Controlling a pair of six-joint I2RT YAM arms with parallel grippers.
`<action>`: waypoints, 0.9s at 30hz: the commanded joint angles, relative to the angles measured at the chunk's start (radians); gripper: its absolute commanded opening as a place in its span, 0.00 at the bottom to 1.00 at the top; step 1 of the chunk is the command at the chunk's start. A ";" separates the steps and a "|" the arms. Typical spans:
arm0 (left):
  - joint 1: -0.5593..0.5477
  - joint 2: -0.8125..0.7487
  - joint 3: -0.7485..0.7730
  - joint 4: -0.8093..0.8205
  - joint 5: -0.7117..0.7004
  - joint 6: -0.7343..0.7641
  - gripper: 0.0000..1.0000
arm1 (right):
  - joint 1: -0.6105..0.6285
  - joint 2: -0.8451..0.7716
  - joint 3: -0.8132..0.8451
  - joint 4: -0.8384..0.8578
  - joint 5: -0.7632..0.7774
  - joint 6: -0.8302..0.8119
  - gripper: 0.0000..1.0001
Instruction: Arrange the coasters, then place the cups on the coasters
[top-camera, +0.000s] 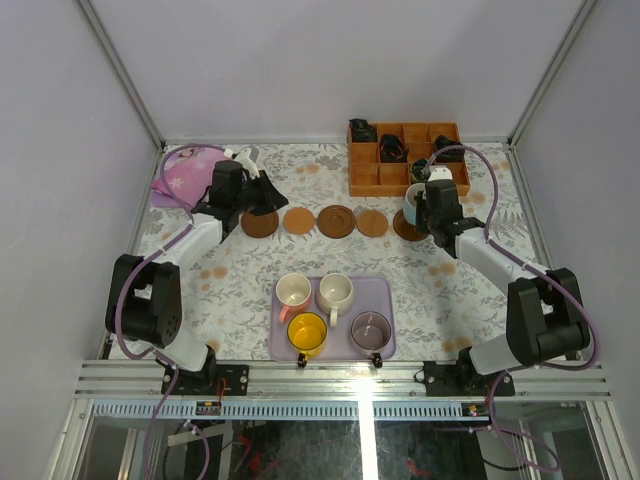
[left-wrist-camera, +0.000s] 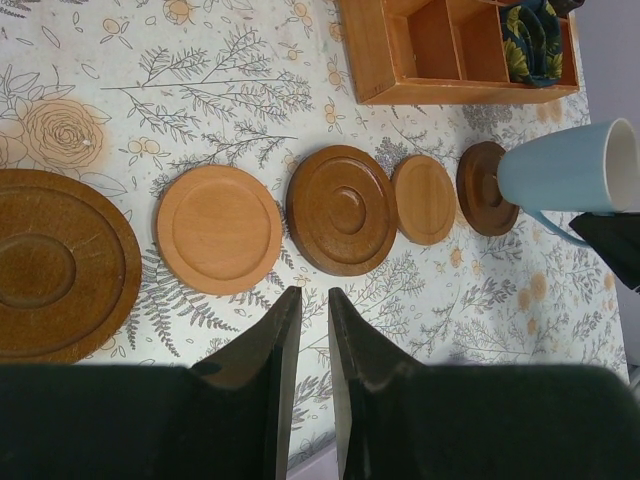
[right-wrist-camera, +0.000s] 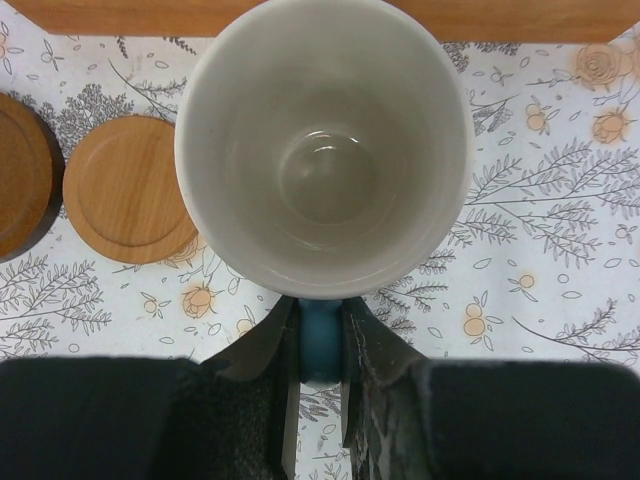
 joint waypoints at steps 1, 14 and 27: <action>0.001 0.005 0.030 0.069 0.012 -0.006 0.16 | -0.009 0.009 0.053 0.091 -0.027 0.011 0.00; -0.001 0.000 0.024 0.068 0.008 -0.005 0.17 | -0.008 0.046 0.083 0.024 -0.020 0.038 0.00; 0.000 -0.005 0.028 0.066 0.019 -0.001 0.17 | -0.009 -0.007 0.083 -0.063 -0.003 0.067 0.77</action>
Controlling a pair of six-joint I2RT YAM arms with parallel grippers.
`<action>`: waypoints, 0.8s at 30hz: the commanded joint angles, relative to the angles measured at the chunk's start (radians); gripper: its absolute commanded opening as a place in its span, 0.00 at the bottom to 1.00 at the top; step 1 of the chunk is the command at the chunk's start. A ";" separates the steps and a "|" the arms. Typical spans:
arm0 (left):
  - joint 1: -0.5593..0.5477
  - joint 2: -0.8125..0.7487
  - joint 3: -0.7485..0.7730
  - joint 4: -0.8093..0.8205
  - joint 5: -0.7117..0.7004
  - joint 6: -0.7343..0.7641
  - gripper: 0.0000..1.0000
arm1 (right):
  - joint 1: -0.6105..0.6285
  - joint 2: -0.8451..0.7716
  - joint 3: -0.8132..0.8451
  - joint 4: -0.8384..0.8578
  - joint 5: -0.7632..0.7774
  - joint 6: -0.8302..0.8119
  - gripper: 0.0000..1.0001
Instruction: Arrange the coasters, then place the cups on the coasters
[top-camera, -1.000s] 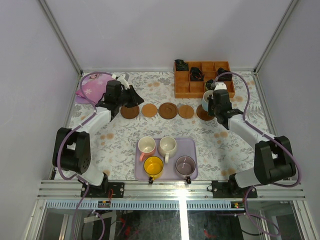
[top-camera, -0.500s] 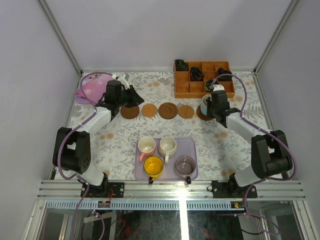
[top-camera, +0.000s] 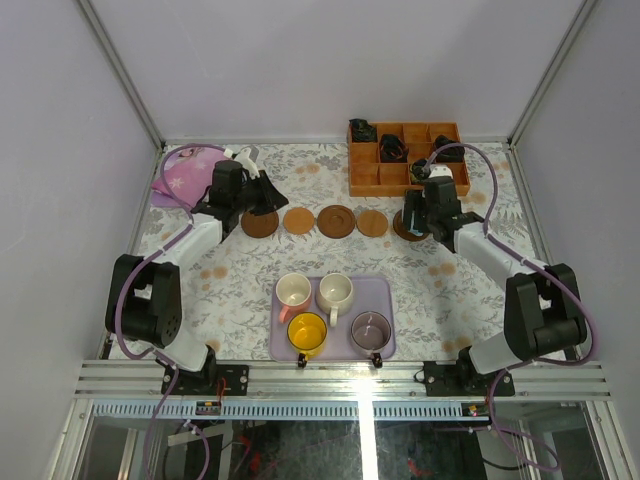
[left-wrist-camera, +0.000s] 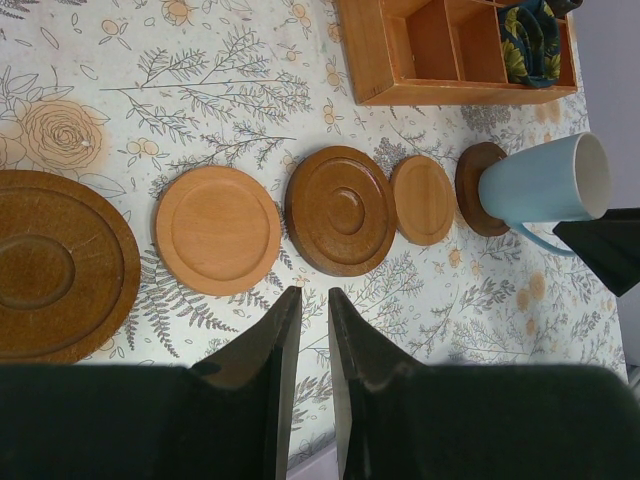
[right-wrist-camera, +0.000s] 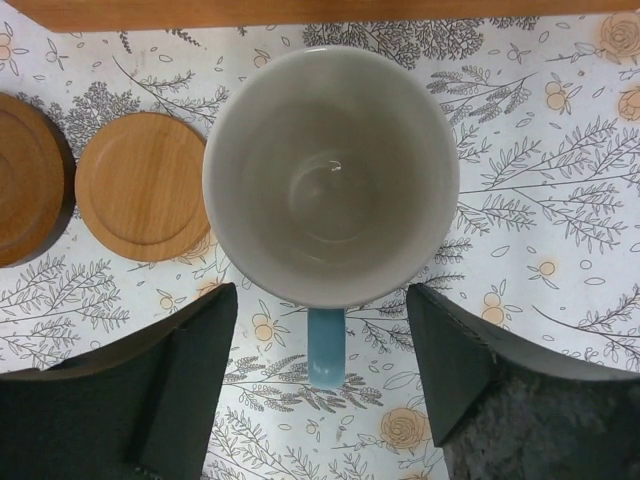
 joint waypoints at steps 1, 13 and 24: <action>-0.001 -0.006 0.028 0.062 0.018 0.000 0.17 | -0.005 -0.060 0.032 0.001 0.018 0.009 0.78; -0.001 -0.061 0.001 0.035 0.009 0.022 0.17 | 0.047 -0.381 -0.074 -0.189 -0.163 0.016 1.00; -0.008 -0.101 -0.052 0.012 0.031 0.024 0.22 | 0.387 -0.574 -0.106 -0.518 -0.265 0.102 1.00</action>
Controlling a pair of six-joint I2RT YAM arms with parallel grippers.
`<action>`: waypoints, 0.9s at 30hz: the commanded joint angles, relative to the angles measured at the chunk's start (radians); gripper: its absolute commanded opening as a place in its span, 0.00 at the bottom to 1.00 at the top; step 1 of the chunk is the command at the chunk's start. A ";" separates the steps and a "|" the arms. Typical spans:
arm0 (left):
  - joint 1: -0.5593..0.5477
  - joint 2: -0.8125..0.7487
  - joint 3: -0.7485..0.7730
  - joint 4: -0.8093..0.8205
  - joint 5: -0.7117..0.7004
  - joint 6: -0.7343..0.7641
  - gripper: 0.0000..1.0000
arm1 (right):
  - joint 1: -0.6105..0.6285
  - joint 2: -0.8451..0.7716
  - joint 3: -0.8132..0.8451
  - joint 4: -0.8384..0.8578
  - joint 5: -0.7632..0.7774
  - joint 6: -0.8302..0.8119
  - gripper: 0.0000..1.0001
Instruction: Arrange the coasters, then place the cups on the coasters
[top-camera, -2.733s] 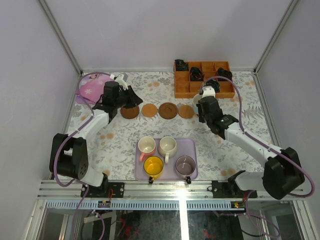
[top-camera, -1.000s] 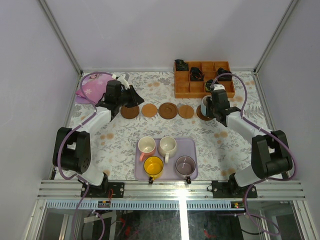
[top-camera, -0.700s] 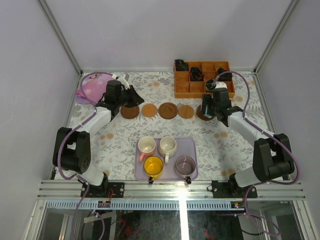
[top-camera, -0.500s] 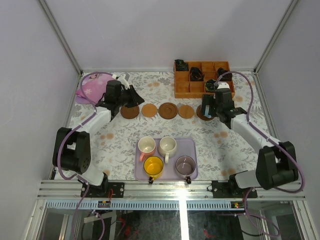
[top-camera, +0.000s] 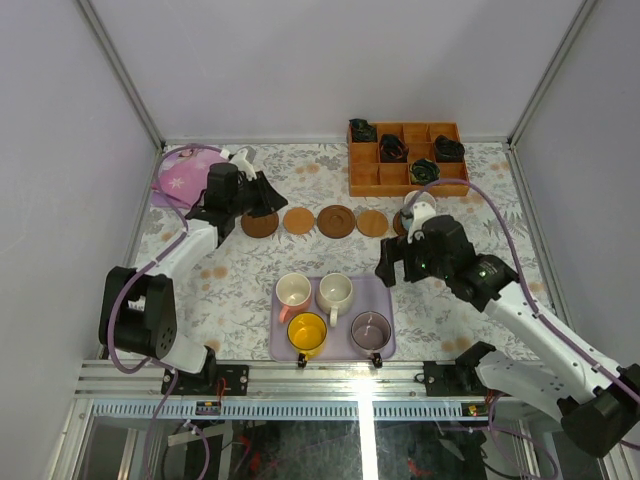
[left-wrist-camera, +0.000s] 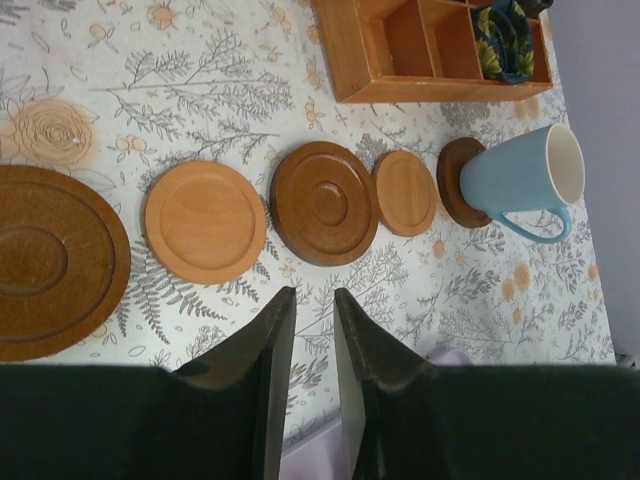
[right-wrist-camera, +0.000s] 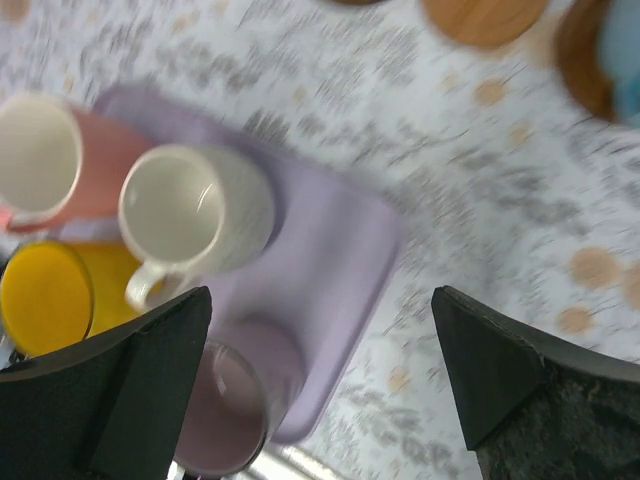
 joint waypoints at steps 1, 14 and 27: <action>-0.010 -0.030 -0.024 0.009 0.017 0.028 0.23 | 0.122 -0.030 -0.035 -0.150 -0.048 0.081 1.00; -0.012 -0.031 -0.028 -0.064 0.017 0.081 0.29 | 0.437 -0.054 -0.070 -0.255 -0.032 0.258 0.99; -0.012 -0.028 -0.021 -0.067 0.028 0.115 0.30 | 0.692 0.051 -0.081 -0.266 0.123 0.450 0.99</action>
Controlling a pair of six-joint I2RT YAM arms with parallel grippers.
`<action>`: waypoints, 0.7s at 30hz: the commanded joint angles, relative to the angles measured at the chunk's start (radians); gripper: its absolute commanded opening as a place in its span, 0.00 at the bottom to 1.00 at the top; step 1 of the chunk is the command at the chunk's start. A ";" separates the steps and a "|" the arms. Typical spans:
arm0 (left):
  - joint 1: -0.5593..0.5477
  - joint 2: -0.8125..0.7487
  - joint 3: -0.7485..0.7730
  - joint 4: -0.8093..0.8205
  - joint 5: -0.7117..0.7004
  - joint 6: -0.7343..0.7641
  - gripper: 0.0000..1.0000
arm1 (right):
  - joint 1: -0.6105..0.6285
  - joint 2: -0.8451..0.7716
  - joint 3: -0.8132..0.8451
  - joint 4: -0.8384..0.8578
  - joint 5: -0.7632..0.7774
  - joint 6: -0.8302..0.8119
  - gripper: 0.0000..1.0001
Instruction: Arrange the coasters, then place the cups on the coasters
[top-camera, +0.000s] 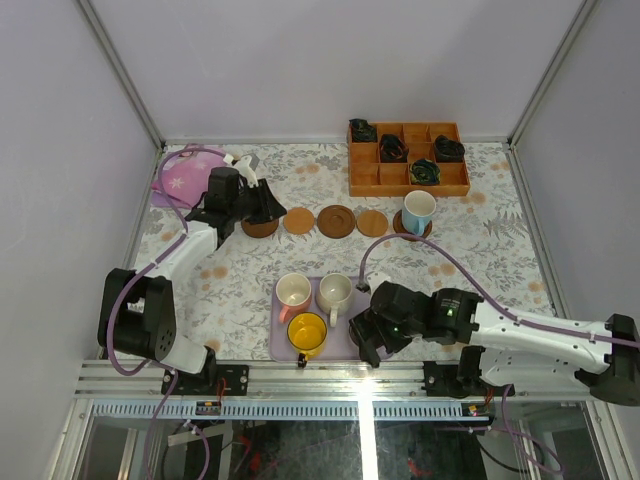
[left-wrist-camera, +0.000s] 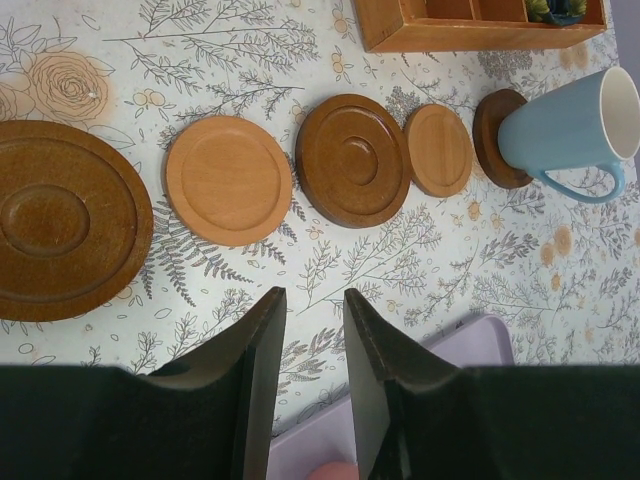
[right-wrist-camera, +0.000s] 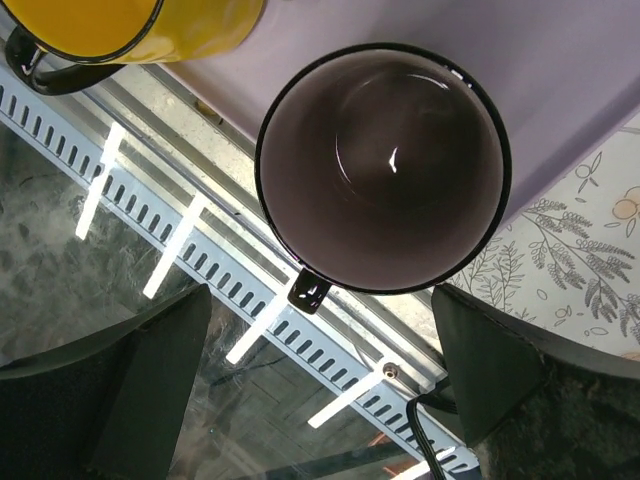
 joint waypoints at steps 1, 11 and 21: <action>-0.006 -0.015 -0.006 0.025 0.025 0.025 0.30 | 0.054 0.015 -0.017 0.002 0.088 0.122 0.99; -0.006 -0.019 -0.024 0.036 0.028 0.023 0.30 | 0.096 0.040 -0.041 -0.047 0.178 0.227 0.99; -0.006 -0.015 -0.027 0.036 0.020 0.025 0.30 | 0.096 0.103 -0.045 -0.015 0.272 0.242 0.99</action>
